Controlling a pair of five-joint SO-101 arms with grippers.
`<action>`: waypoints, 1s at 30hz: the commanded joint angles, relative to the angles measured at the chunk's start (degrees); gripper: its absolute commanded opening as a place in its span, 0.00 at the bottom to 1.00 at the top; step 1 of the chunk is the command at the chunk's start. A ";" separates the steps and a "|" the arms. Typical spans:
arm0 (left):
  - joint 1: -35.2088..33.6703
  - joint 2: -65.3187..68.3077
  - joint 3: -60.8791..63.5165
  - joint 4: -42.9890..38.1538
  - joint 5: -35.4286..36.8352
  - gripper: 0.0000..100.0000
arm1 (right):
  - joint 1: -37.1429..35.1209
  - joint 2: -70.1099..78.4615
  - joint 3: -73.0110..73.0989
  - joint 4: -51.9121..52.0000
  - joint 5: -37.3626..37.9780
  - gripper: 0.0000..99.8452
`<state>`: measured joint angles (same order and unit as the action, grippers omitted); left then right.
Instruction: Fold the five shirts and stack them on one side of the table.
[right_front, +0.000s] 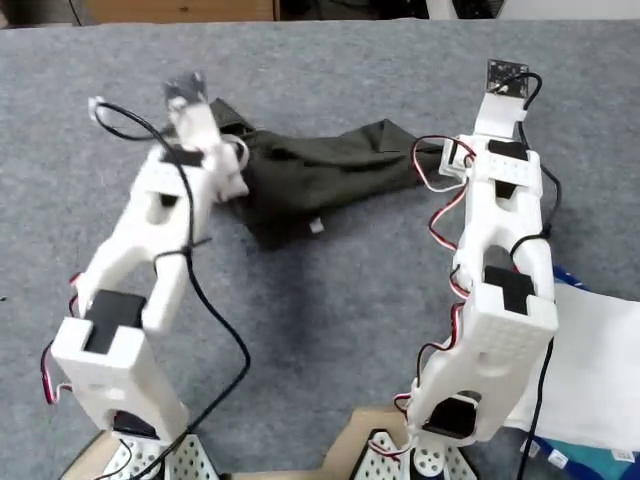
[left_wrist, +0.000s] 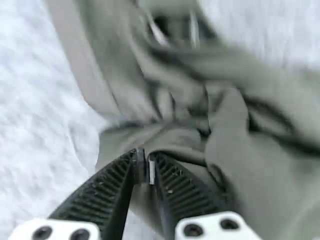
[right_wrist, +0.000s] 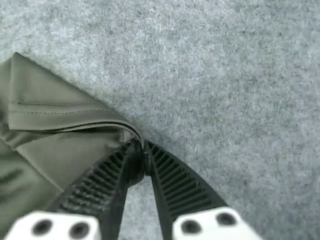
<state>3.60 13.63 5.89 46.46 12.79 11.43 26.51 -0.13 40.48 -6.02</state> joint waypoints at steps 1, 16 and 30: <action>-3.78 1.80 -12.66 3.60 0.70 0.02 | 0.22 -0.22 -3.21 0.18 -0.26 0.01; -6.15 6.99 -34.29 30.07 6.42 0.19 | 0.22 -0.13 -3.21 0.18 -0.26 0.01; 7.82 6.64 -35.52 52.31 -19.25 0.08 | -0.40 -0.13 -3.21 0.18 -0.18 0.01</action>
<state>8.44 21.27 -31.38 98.68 -4.97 11.52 26.51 -0.13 40.48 -6.02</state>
